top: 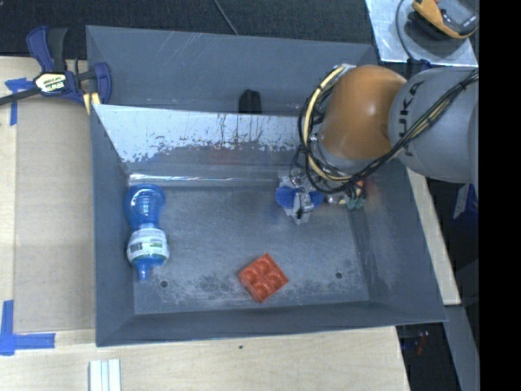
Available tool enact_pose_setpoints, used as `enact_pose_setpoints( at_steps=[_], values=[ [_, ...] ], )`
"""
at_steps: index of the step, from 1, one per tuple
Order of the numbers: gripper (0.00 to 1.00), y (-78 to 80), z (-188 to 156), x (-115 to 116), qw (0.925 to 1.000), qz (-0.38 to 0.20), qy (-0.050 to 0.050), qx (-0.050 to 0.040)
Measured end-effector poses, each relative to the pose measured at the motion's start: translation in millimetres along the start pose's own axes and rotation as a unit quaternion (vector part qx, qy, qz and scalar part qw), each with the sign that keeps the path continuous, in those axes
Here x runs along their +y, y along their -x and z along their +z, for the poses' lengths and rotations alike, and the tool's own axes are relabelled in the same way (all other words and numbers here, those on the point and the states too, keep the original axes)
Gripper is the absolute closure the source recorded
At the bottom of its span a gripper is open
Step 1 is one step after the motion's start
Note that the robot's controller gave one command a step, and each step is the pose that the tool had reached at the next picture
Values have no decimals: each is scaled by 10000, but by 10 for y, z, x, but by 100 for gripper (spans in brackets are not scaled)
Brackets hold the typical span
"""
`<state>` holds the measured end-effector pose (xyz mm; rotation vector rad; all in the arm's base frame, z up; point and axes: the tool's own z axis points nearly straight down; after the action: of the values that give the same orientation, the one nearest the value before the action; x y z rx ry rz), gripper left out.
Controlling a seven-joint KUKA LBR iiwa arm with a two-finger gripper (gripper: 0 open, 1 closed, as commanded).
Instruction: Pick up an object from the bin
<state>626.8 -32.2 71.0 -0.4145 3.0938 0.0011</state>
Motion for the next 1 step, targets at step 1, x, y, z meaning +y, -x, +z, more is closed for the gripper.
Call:
enact_pose_setpoints(
  at_steps=[1],
  values=[
    [100,-90,-698,6,9995,329,5,2]
  ],
)
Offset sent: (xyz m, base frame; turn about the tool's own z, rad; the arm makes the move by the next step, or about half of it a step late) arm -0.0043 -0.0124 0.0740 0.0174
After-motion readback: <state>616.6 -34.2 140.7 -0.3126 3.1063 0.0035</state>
